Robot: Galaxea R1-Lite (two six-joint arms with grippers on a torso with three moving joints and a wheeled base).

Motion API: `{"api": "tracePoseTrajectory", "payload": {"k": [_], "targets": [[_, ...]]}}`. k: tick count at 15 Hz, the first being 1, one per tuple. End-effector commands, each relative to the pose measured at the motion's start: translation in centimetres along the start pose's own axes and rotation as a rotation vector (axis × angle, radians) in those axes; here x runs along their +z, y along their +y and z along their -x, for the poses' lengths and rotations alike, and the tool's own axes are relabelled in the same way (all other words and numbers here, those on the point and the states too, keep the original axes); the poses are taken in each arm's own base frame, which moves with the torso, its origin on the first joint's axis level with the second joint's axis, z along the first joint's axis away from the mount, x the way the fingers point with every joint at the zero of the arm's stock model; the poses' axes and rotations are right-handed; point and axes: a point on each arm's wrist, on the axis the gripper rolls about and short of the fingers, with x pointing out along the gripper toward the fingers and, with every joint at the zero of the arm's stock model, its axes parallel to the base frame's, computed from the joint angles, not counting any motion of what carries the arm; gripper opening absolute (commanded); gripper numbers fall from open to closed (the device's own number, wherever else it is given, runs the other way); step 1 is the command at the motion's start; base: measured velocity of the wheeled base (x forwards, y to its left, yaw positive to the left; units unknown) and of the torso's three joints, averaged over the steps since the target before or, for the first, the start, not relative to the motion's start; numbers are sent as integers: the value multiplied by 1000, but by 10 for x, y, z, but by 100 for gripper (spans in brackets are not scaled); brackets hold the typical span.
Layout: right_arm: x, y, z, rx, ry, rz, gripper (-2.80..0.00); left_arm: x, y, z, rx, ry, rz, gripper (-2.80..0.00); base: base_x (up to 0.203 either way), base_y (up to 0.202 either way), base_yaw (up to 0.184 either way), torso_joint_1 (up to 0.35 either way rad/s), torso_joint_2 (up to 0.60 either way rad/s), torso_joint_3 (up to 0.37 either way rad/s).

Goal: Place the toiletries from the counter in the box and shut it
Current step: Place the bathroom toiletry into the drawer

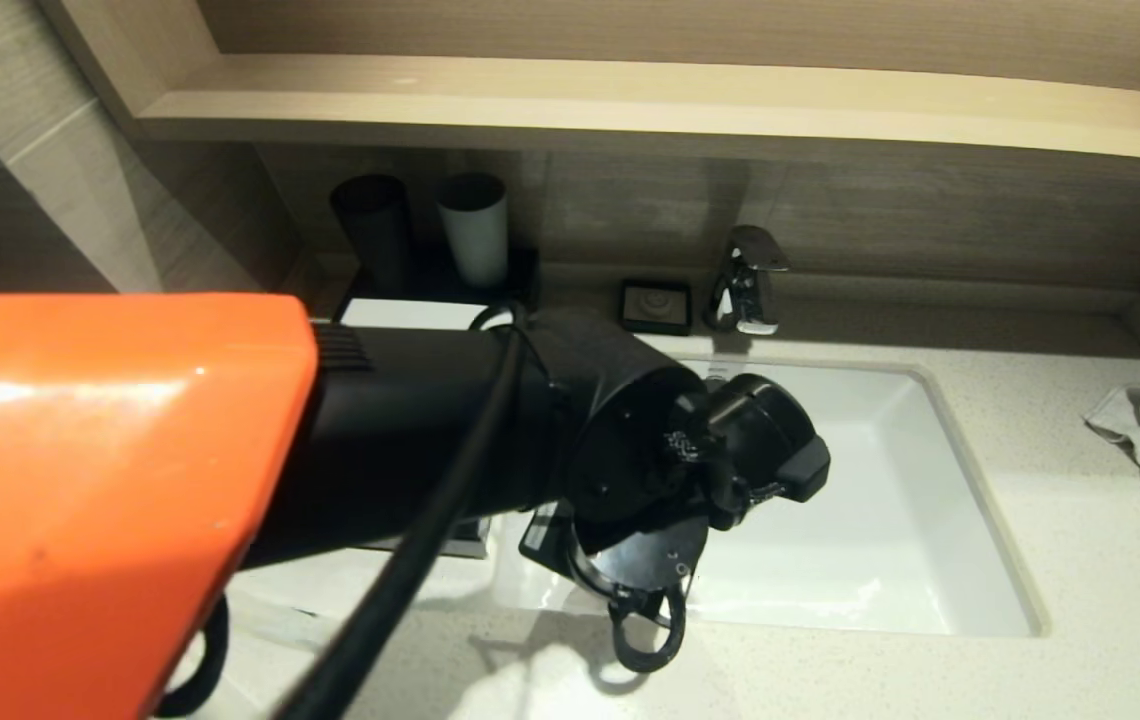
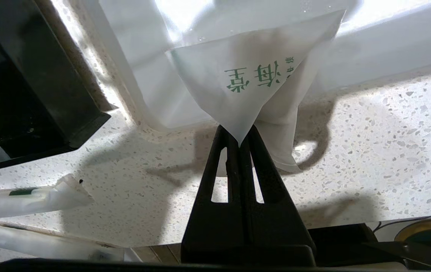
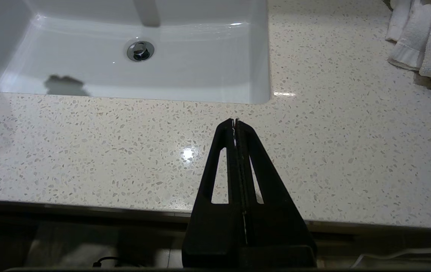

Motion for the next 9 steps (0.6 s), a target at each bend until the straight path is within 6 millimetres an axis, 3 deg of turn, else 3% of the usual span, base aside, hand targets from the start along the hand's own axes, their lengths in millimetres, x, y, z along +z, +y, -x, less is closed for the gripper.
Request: {"api": "tracePoseTrajectory", "payload": {"k": [1,9], "targets": [[0,0,0,0,0,0,-280,3,8,4,8,-12,21,-280,0,0,0,0,0,0],[0,0,0,0,0,0,-280,12,25,15,30,-73,77,-280,0,0,0,0,0,0]]}}
